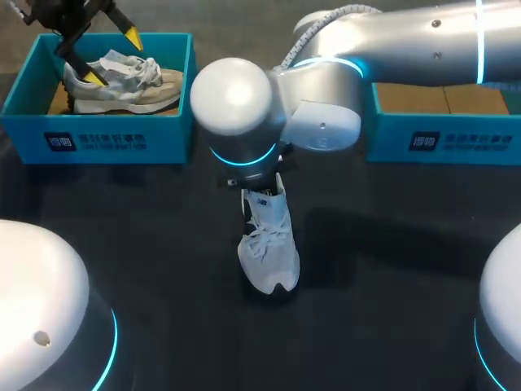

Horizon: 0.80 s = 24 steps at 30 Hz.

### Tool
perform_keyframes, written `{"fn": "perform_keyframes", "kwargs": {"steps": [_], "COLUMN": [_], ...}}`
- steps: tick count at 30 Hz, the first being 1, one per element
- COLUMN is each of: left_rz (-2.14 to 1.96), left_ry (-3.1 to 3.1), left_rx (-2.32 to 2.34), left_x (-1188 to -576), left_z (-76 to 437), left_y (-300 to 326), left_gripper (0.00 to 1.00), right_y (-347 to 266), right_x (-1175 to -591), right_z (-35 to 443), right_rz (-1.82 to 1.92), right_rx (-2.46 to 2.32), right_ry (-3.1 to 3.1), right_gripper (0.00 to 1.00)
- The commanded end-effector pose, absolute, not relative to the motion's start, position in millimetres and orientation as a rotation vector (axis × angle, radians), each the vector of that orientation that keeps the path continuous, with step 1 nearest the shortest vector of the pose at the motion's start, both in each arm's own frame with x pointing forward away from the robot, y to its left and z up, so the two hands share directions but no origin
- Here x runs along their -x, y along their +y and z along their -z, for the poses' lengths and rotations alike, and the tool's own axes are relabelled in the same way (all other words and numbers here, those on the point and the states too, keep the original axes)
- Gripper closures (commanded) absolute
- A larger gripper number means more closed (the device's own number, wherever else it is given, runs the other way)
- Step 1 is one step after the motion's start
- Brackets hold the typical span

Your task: Take the shoe out of the shoebox, open the shoe tongue, remove and reinsert the insole, then place the shoe into the shoebox

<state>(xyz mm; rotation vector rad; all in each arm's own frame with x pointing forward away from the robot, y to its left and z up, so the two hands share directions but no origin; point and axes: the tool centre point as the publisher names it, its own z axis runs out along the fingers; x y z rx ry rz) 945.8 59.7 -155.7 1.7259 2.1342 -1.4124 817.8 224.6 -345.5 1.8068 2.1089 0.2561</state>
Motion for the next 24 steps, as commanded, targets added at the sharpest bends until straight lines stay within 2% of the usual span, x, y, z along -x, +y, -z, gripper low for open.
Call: {"fn": "perform_keyframes", "kwargs": {"steps": [1, 24], "left_rz": [1.404, 1.404], "left_ry": [2.139, 2.139], "left_rx": [-1.729, -1.729], "left_x": [-945.4, -945.4], "left_z": [154.2, 154.2], "left_y": [58.0, 58.0], "left_gripper": [0.0, 0.0], "right_y": [218.7, 212.4], "right_x": [-820.4, -838.0], "right_z": [350.1, 387.7], "right_rz": [-0.264, -0.183], "right_rx": [-1.823, -1.905], "right_ry": [2.124, 2.175], "right_gripper": [1.0, 1.0]}}
